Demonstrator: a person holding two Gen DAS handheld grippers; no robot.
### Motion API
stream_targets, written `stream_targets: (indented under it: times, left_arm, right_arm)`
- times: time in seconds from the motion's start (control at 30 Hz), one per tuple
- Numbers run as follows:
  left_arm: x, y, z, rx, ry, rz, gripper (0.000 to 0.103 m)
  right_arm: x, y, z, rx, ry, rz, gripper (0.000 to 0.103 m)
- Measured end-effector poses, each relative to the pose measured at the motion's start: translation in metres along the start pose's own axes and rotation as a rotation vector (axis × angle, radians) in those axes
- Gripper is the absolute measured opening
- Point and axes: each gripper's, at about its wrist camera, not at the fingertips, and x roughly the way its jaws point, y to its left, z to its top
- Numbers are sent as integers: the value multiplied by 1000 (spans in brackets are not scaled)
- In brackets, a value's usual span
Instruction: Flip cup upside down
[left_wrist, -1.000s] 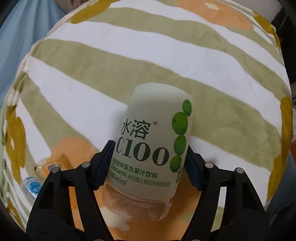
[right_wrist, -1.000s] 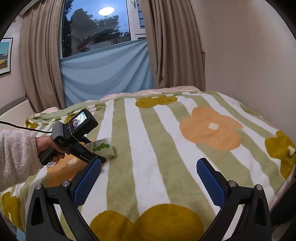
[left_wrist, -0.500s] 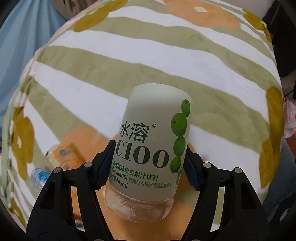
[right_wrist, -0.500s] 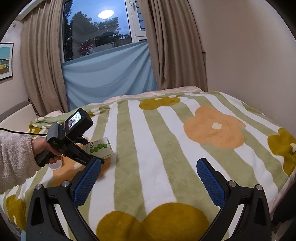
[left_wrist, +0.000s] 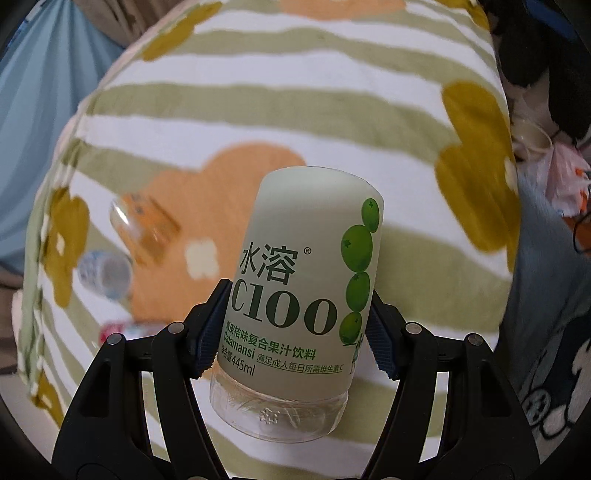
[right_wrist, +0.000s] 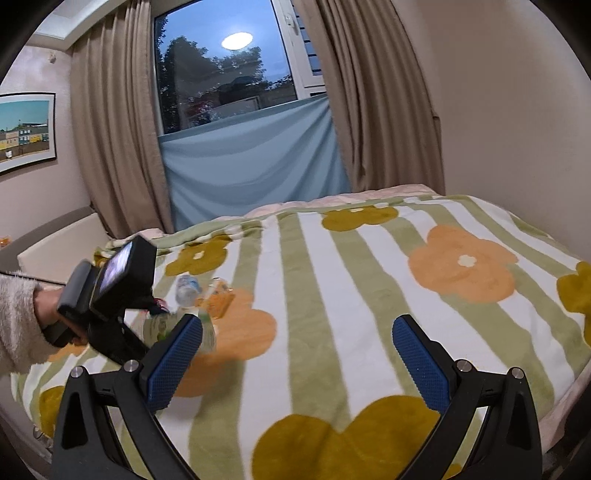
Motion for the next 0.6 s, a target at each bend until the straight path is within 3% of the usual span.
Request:
stream_targets:
  times: [0.2, 0.6]
  left_arm:
    - [27, -17, -29, 16, 65, 3, 64]
    - [46, -22, -33, 28, 69, 19, 65]
  right_arm:
    - [-6, 10, -4, -18, 6, 18, 103]
    - [-3, 21, -8, -102, 37, 53, 103]
